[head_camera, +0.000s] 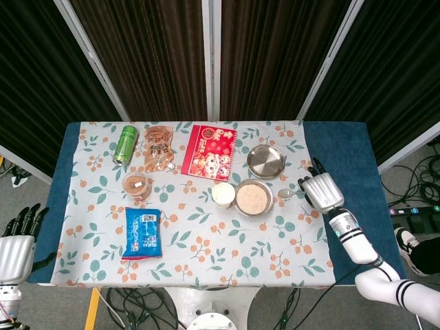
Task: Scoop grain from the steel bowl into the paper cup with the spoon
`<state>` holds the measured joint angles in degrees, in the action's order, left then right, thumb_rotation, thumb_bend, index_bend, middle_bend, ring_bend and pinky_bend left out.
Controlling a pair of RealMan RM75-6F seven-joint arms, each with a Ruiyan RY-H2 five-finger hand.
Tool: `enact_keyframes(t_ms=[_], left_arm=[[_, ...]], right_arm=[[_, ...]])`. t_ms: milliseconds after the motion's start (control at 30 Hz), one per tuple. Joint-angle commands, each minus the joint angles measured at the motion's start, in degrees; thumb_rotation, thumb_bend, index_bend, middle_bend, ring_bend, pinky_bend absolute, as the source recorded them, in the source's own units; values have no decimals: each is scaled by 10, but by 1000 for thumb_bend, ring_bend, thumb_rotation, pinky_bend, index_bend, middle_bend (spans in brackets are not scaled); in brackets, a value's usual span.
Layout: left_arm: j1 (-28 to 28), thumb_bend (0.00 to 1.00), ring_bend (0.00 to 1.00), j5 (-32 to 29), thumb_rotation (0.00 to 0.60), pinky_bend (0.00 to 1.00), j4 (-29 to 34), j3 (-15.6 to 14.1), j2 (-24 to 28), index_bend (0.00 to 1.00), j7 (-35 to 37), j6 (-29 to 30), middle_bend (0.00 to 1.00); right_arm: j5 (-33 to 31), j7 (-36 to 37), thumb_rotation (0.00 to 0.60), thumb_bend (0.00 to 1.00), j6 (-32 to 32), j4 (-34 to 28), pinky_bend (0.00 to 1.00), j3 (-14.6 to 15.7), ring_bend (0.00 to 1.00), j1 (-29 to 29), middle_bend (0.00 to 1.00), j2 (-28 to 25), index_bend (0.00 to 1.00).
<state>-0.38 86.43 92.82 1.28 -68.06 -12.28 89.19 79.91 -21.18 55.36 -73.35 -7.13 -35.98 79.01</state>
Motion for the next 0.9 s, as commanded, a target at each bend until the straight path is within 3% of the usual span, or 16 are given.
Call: enact_keyframes(t_ms=[33, 200, 467, 900], left_arm=[[0, 60, 95, 3, 600, 203, -4, 1, -3, 167, 4, 3, 162], [2, 60, 95, -1, 600, 204, -11, 0, -6, 167, 13, 2, 162], [5, 61, 95, -6, 600, 203, -29, -2, -12, 167, 34, 0, 162], [7, 60, 95, -10, 600, 203, -44, -1, -20, 167, 48, 0, 162]], right_arm=[[-1, -85, 600, 332, -49, -57, 34, -15, 219, -50, 573, -41, 622], [-36, -170, 600, 334, -106, -64, 33, -15, 219, -94, 573, -23, 631], [-101, -262, 600, 343, -147, -20, 22, 4, 219, -132, 573, 42, 632], [-137, -293, 600, 343, -141, 24, 11, 21, 219, -160, 573, 97, 632]])
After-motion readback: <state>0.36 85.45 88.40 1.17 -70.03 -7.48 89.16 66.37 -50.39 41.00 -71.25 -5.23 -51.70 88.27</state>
